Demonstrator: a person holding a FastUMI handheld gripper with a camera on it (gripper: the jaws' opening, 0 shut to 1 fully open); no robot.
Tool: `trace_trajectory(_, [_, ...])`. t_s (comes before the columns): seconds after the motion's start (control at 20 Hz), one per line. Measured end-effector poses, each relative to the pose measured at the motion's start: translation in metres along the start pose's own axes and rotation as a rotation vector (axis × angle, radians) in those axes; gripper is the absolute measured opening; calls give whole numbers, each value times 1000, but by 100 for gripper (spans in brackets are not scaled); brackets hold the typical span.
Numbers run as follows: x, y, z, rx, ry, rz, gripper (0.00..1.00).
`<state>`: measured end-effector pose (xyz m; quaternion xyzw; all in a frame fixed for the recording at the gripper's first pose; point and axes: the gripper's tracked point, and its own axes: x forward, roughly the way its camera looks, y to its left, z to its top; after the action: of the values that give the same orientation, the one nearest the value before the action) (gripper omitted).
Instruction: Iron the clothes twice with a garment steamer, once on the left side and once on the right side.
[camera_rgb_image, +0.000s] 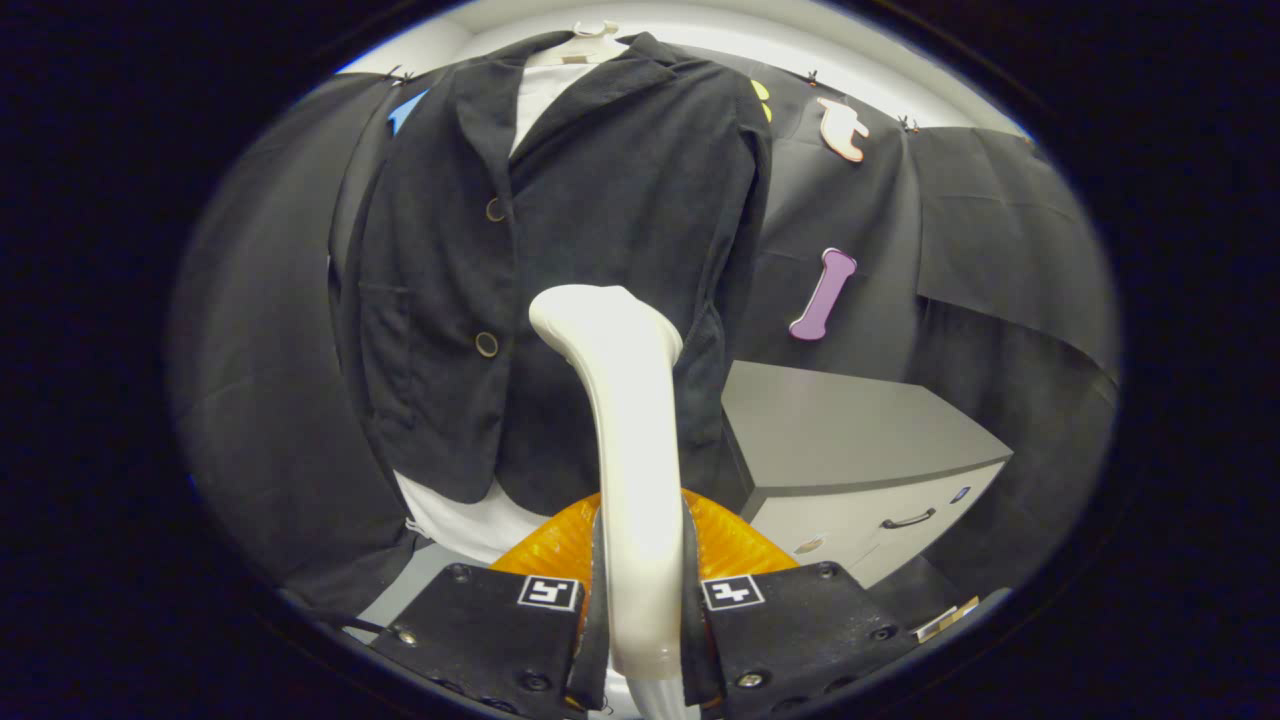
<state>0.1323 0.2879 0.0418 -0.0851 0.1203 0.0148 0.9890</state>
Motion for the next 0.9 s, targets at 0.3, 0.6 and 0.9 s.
trace_trajectory(0.3, [-2, 11, -52, -13, 84, 32, 31])
trace_trajectory(0.6, [12, 7, -86, -3, 162, 12, 31])
trace_trajectory(0.9, [21, 13, -110, -40, 205, -2, 31])
